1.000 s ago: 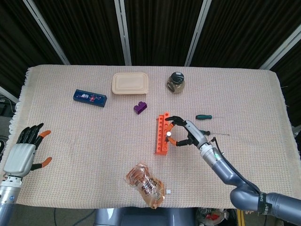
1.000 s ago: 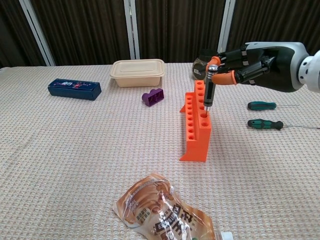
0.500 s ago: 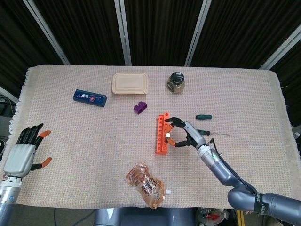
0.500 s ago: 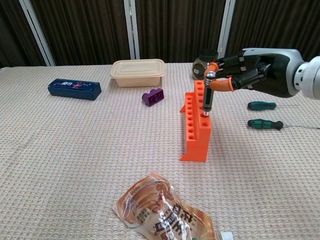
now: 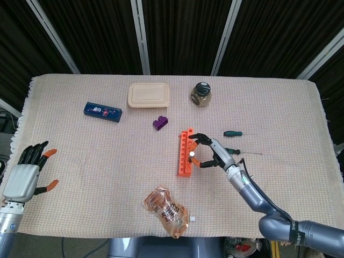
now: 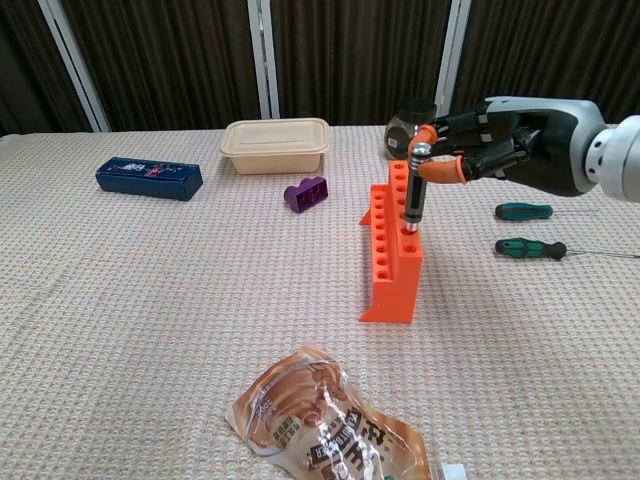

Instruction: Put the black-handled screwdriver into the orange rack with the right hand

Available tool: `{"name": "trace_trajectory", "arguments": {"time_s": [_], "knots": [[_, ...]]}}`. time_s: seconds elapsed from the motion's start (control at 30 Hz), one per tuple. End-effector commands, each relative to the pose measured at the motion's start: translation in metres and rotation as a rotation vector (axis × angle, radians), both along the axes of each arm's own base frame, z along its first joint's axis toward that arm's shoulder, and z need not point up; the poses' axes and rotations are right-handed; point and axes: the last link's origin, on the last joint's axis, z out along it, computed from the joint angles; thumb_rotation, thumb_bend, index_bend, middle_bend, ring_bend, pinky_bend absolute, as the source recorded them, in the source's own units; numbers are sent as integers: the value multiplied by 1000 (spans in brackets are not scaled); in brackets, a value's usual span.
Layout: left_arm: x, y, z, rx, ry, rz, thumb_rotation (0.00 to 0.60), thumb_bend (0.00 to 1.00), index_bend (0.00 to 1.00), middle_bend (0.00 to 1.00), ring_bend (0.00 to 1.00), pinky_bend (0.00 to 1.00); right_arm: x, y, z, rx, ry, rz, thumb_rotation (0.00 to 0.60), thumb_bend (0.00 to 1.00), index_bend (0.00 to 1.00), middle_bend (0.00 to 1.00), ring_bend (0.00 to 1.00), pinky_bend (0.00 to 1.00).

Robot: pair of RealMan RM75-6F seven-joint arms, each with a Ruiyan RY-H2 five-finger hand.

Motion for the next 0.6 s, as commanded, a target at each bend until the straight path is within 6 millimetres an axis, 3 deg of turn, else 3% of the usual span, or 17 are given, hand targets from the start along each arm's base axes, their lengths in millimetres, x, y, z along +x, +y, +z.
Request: {"name": "trace_trajectory", "arguments": {"time_s": [0.03, 0.6], "knots": [[-1, 0, 0, 1, 0, 2, 600, 194, 174, 0, 0, 0, 1, 0, -1, -2, 2, 2, 600, 407, 589, 156, 0, 0], [-1, 1, 1, 4, -1, 6, 600, 192, 173, 0, 0, 0, -1, 4, -4, 5, -4, -6, 600, 406, 589, 156, 0, 0]]}}
